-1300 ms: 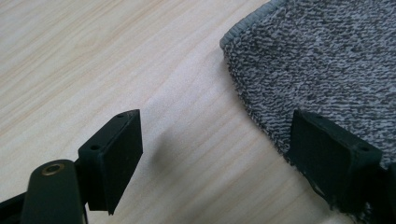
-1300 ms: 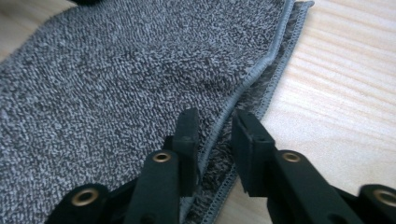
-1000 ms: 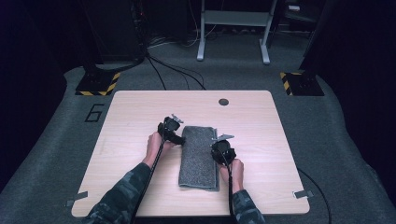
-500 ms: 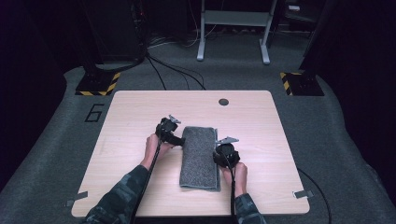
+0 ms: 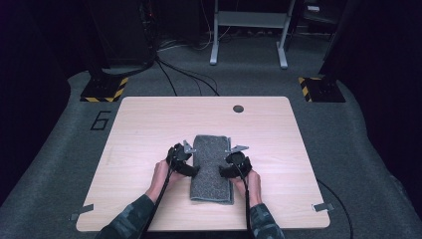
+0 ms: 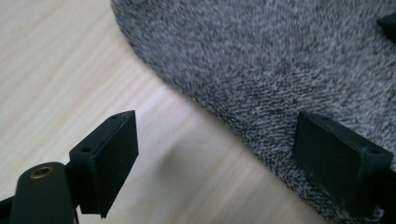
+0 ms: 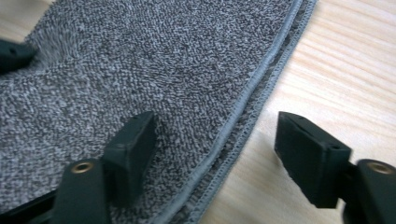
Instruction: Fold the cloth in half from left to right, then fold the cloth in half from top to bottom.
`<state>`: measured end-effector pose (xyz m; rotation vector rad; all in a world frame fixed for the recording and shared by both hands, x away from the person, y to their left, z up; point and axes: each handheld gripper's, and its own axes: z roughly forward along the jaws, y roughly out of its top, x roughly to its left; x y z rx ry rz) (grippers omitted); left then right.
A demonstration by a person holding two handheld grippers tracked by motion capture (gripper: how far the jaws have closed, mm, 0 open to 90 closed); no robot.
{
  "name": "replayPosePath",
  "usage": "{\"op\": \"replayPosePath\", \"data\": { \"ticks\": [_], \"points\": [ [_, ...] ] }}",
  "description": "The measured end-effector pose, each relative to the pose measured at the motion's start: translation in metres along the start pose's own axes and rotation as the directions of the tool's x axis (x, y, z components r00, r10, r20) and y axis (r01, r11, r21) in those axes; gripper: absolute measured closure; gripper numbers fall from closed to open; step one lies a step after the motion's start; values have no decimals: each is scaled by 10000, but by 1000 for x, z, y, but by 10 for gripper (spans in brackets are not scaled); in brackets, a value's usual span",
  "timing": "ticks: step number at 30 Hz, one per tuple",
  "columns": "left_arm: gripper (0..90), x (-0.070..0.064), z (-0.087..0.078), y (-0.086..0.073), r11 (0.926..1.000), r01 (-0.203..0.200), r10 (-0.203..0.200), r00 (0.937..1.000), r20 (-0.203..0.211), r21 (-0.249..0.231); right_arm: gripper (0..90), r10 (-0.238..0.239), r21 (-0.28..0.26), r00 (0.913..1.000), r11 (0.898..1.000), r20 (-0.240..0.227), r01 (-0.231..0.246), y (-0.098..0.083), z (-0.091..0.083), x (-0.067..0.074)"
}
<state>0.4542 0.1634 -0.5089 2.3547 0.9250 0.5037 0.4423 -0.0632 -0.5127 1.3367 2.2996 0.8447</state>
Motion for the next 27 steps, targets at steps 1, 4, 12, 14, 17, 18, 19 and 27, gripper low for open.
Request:
{"op": "replayPosePath", "data": {
  "ticks": [1, 4, 12, 14, 17, 18, 19, 27],
  "points": [
    [145, 0, 0, -3, 9999, 94, -94, 9999, 70, -39, 256, -104, -50, 9999, 9999, -14, 104, 0, 1, -1],
    [147, -1, -4, -8, 9998, 188, -188, 9998, -12, -118, 211, -100, -64, 9999, 9999, -107, 99, 1, 4, -3],
    [145, 8, -16, -14, 9976, 610, -604, 9980, 191, -331, 155, -152, -140, 9996, 9998, -245, 148, 2, 6, -4],
    [145, 13, -21, -14, 9954, 799, -784, 9965, 307, -526, 151, 64, -561, 9979, 9984, -647, -101, 2, 1, -7],
    [144, 25, -26, -12, 9926, 1003, -985, 9947, 291, -686, 139, 310, -744, 9967, 9966, -748, -366, 5, -6, -13],
    [144, 29, -27, -12, 9906, 1136, -1123, 9934, 212, -764, 138, 257, -845, 9970, 9959, -733, -319, 7, -7, -16],
    [142, 34, -27, -11, 9894, 1224, -1204, 9923, 293, -780, 138, 298, -831, 9967, 9959, -757, -361, 9, -8, -18],
    [138, 63, -18, 3, 9759, 2002, -1970, 9794, 439, -873, 146, 469, -889, 9964, 9946, -700, -531, 35, -3, -34]
  ]
}}
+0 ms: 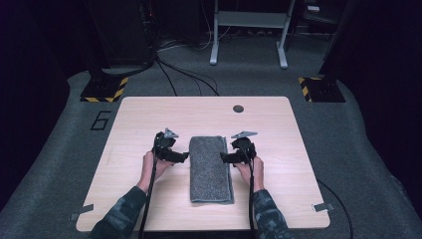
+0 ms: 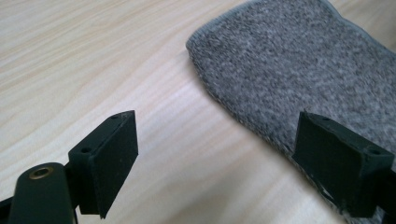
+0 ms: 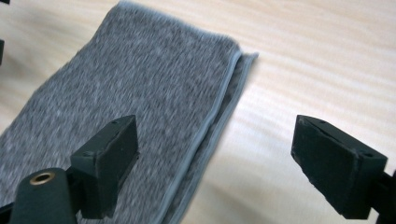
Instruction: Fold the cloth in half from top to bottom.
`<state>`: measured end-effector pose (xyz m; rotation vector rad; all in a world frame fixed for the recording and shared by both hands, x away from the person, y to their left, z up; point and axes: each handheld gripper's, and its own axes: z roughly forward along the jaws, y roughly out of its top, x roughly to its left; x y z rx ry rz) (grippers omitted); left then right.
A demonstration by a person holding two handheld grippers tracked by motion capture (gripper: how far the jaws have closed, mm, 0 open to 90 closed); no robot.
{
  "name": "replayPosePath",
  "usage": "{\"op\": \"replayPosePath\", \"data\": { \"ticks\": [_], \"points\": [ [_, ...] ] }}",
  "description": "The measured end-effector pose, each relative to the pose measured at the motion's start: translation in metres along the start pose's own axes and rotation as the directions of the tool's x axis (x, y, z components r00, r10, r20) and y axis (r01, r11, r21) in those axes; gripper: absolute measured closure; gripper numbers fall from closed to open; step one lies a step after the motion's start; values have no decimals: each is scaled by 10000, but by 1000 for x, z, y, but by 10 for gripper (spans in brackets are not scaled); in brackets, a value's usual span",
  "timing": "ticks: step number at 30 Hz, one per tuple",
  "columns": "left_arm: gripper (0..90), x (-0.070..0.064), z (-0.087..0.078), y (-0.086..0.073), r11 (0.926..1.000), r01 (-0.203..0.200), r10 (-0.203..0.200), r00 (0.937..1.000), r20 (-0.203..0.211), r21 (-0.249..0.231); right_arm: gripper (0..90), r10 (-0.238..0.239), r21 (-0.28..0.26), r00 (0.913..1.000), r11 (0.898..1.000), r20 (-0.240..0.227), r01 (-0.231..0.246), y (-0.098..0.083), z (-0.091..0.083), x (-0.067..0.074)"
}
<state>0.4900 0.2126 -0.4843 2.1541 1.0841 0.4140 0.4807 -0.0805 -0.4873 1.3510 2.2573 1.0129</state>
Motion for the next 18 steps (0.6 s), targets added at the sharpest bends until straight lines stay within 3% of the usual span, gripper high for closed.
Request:
{"op": "replayPosePath", "data": {
  "ticks": [4, 6, 10, 13, 15, 18],
  "points": [
    [147, 9, 8, 12, 10000, -65, 66, 9999, -156, 69, 167, 10, 0, 10000, 10000, -45, -10, 14, 11, -6],
    [150, 15, 13, 18, 9997, 211, -211, 9997, -84, 98, 178, 153, 125, 9999, 9998, -67, -152, 21, 18, -9],
    [155, 23, 27, 25, 9985, 396, -396, 9992, -7, 365, 211, 379, 236, 9992, 9990, -98, -376, 31, 32, -15],
    [158, 24, 38, 27, 9974, 523, -524, 9986, 5, 494, 228, 583, 386, 9982, 9976, -167, -576, 37, 42, -18],
    [162, 24, 46, 28, 9966, 522, -526, 9986, 42, 640, 256, 378, 396, 9992, 9985, 87, -381, 40, 47, -19],
    [169, 25, 55, 29, 9951, 678, -686, 9976, 96, 720, 308, 385, 776, 9992, 9963, -81, -378, 44, 58, -25]
  ]
}}
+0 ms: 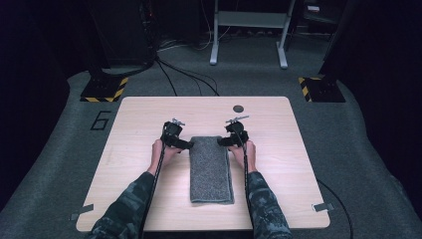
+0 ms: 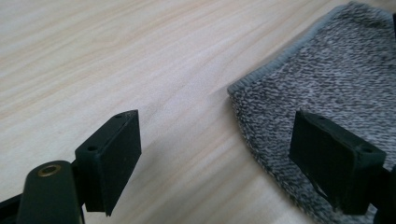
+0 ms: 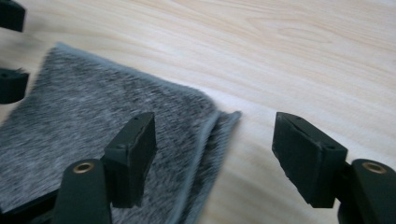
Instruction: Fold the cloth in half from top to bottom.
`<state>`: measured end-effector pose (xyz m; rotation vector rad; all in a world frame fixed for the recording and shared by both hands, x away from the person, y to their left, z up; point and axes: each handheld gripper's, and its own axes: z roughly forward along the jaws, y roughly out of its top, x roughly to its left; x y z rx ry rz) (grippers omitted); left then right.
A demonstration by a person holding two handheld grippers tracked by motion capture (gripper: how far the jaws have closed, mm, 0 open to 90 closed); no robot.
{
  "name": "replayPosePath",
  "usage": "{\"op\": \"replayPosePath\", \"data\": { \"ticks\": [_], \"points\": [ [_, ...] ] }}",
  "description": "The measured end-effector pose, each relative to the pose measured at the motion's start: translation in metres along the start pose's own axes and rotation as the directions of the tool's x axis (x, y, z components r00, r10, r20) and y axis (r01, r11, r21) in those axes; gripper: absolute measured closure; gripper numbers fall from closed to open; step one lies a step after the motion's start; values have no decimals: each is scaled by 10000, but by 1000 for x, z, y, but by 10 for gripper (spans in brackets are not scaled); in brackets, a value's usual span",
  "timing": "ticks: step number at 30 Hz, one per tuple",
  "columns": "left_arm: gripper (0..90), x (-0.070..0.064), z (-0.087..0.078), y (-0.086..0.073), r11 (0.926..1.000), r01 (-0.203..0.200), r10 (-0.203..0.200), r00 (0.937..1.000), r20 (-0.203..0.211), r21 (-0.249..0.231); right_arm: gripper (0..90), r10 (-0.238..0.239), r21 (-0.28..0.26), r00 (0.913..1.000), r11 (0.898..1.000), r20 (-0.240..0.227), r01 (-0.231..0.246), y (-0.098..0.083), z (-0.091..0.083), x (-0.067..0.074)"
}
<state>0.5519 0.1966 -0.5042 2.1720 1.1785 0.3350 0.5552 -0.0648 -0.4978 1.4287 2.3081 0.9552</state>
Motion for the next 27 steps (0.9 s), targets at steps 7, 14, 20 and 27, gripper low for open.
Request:
{"op": "replayPosePath", "data": {
  "ticks": [7, 14, 20, 27],
  "points": [
    [197, -2, 10, 0, 9997, -245, 244, 9996, 170, 68, 342, -98, 159, 9997, 9998, 228, 95, 0, 11, -3],
    [246, -7, 10, 2, 9984, -507, 516, 9981, -333, 255, 476, -468, 260, 9987, 9986, 224, 462, 1, 14, 3],
    [415, -16, 7, 0, 9967, -787, 792, 9964, -295, 175, 626, -1051, 360, 9940, 9939, 310, 1039, 1, 15, 11],
    [615, -20, 6, -5, 9958, -890, 887, 9959, -148, -231, 825, -1118, -35, 9936, 9937, -155, 1118, -6, 14, 14]
  ]
}}
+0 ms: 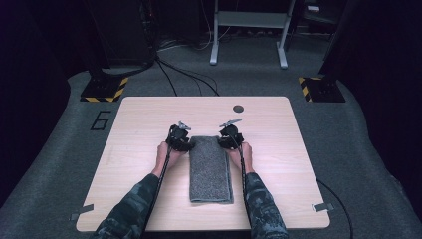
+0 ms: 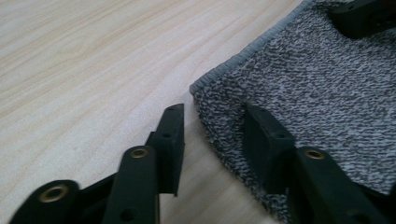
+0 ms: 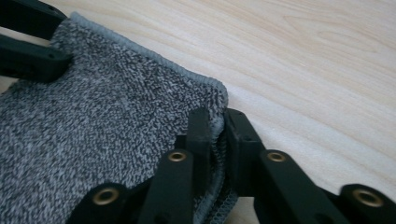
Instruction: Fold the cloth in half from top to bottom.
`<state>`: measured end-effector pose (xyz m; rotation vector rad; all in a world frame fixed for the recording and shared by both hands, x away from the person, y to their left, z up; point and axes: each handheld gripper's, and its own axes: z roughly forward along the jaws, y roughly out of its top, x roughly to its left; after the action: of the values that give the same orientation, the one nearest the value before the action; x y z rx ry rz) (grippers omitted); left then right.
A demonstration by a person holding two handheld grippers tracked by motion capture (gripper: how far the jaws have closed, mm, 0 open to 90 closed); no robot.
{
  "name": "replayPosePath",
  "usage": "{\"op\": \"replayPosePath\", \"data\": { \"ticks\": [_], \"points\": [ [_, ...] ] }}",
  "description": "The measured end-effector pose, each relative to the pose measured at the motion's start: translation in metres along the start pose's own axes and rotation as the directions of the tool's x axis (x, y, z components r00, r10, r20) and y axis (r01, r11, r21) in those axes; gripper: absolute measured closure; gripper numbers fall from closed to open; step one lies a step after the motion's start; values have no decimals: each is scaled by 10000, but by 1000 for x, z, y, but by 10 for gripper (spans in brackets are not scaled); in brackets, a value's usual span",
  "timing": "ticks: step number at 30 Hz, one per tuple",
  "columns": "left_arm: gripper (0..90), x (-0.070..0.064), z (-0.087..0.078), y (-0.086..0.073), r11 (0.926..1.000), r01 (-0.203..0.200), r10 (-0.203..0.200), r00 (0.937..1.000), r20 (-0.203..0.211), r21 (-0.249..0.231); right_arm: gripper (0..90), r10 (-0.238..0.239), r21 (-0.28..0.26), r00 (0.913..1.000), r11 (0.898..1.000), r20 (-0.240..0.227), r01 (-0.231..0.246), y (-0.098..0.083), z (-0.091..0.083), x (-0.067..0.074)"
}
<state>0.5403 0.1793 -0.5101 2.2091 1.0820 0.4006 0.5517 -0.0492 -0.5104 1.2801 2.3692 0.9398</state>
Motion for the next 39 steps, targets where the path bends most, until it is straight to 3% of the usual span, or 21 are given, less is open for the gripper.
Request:
{"op": "replayPosePath", "data": {
  "ticks": [3, 7, 11, 14, 17, 19, 24, 25, 29, 31, 32, 33, 38, 39],
  "points": [
    [709, -1, 0, 0, 10000, -72, 72, 9999, 126, -30, 843, -26, -7, 10000, 10000, -92, 26, 0, 0, 0],
    [797, 0, 0, -2, 9996, 120, -112, 9994, 335, -236, 850, 92, -107, 9999, 9999, -102, -93, -2, 0, 0],
    [839, 0, 0, -4, 9992, 196, -183, 9991, 386, -354, 856, 181, -183, 9998, 9997, -122, -183, -3, -1, 0],
    [853, -5, 0, -4, 9990, 186, -178, 9996, 204, -403, 858, 441, -251, 9988, 9987, -217, -446, -4, -2, -3],
    [854, -6, -1, -4, 9993, -159, 170, 9993, 325, -349, 860, 594, -342, 9978, 9976, -290, -604, -4, -6, -4],
    [856, -6, -3, -5, 9987, 16, 1, 9994, 332, -506, 860, 660, -484, 9973, 9965, -326, -675, -3, -11, -4],
    [861, -6, -13, -1, 9965, 12, 18, 9994, 350, -839, 860, 219, -751, 9996, 9969, -195, -233, 0, -21, -2],
    [861, -7, -15, 0, 9954, -89, 119, 9994, 310, -952, 860, 341, -810, 9993, 9961, -157, -353, 1, -23, 0],
    [861, -6, -26, 5, 9921, -446, 461, 9989, 101, -1177, 859, 68, -1153, 9999, 9933, -86, -78, 5, -31, 2],
    [861, -6, -30, 8, 9913, -385, 394, 9992, 42, -1259, 859, 156, -1231, 9999, 9923, -59, -162, 7, -34, 5],
    [861, -5, -31, 9, 9896, -471, 476, 9989, 5, -1361, 859, -114, -1222, 9999, 9924, -55, 107, 8, -35, 3],
    [861, -5, -33, 10, 9897, -473, 477, 9989, -2, -1352, 859, 117, -1234, 9999, 9923, -88, -127, 9, -35, 5],
    [862, -3, -39, 14, 9838, -486, 460, 9988, -191, -1724, 859, 15, -1520, 10000, 9884, -10, -16, 19, -43, 5],
    [862, -2, -42, 15, 9834, -588, 562, 9982, -203, -1718, 859, -204, -1556, 9998, 9876, 64, 212, 21, -46, 5]
  ]
}}
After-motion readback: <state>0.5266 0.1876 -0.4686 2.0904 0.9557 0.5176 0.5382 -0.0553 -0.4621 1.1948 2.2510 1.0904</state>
